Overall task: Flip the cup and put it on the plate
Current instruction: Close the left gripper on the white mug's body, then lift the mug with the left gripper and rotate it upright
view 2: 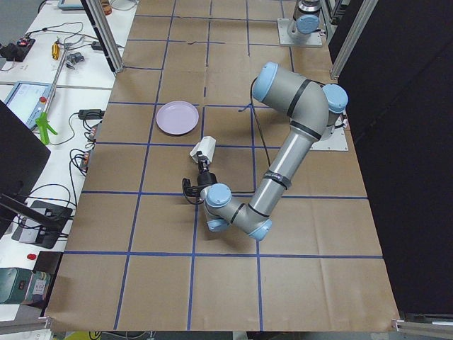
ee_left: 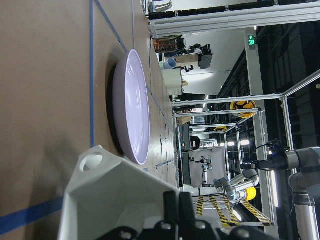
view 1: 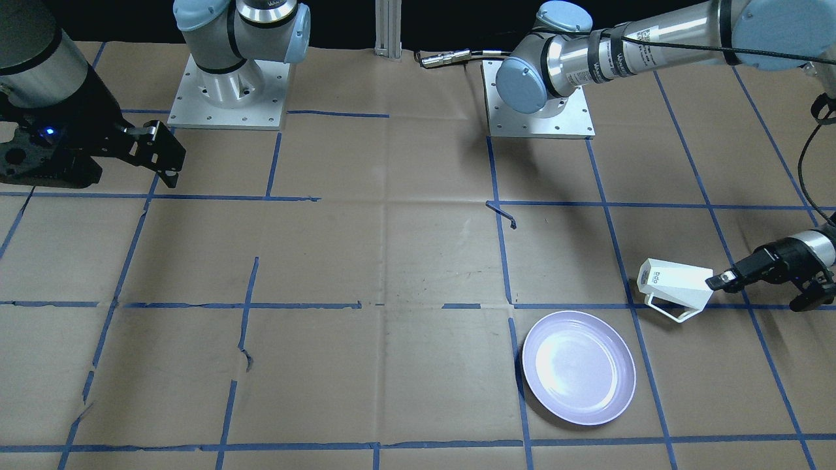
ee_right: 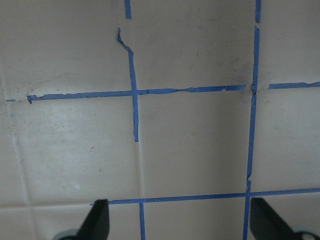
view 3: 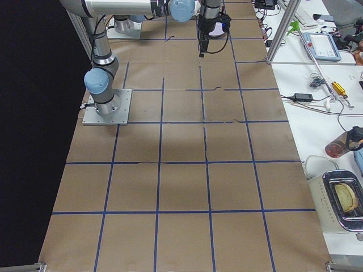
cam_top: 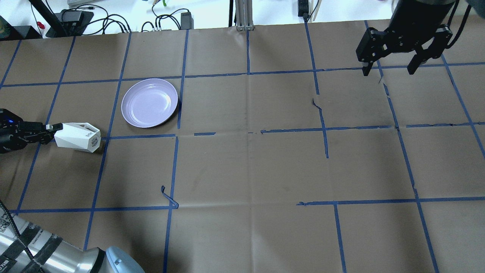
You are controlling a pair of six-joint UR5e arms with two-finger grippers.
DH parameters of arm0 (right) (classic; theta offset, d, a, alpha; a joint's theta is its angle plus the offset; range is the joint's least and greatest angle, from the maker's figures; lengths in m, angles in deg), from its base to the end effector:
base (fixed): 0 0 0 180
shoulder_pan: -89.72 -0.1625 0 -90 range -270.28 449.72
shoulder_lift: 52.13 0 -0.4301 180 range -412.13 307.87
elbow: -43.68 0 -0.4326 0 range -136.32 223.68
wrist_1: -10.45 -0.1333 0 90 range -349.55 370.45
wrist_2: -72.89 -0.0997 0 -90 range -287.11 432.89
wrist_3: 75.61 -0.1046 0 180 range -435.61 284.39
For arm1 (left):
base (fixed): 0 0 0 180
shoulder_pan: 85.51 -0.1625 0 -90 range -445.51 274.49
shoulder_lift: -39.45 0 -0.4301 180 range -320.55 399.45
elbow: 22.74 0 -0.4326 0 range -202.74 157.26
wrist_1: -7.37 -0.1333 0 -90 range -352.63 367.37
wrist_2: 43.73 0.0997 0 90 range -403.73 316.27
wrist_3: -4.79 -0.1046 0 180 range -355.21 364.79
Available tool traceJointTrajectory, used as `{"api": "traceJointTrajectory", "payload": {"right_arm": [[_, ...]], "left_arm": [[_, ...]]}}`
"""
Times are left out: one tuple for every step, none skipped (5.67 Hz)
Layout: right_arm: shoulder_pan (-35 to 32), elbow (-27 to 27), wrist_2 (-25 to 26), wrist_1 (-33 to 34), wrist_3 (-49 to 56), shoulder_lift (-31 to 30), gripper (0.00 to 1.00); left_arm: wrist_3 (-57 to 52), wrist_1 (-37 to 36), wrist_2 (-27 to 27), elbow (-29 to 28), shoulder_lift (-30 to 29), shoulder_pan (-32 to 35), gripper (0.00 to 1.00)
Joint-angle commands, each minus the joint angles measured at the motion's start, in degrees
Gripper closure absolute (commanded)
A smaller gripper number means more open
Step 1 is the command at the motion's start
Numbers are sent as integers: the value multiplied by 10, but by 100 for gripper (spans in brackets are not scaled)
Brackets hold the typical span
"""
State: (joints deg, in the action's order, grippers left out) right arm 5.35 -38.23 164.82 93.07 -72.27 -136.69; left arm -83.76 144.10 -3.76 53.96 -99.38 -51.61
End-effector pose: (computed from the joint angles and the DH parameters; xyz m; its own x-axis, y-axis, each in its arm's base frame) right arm 0.0739 -0.5737 0.4983 -0.9989 0.0373 0.0287 0.0396 0.9957 0.0843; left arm 0.3978 -0.5245 0.0864 -0.1049 0.0509 0.9932 -0.2748 0.9583 -0.0781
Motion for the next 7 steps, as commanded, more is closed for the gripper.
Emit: {"api": "traceJointTrajectory", "payload": {"right_arm": [[0, 0, 0, 0, 0, 0, 0], [0, 0, 0, 0, 0, 0, 0], [0, 0, 0, 0, 0, 0, 0], [0, 0, 0, 0, 0, 0, 0], [0, 0, 0, 0, 0, 0, 0], [0, 0, 0, 0, 0, 0, 0], [0, 0, 0, 0, 0, 0, 0]], "left_arm": [[10, 57, -7, -5, 44, -1, 100], [56, 90, -9, -5, 116, -1, 100], [127, 90, -9, -6, 184, -1, 100], [184, 88, -5, -2, 245, 3, 100], [215, 72, -4, -1, 297, 5, 100], [285, 12, 3, 0, 334, 22, 100], [394, -90, 43, 0, 363, 72, 100]]}}
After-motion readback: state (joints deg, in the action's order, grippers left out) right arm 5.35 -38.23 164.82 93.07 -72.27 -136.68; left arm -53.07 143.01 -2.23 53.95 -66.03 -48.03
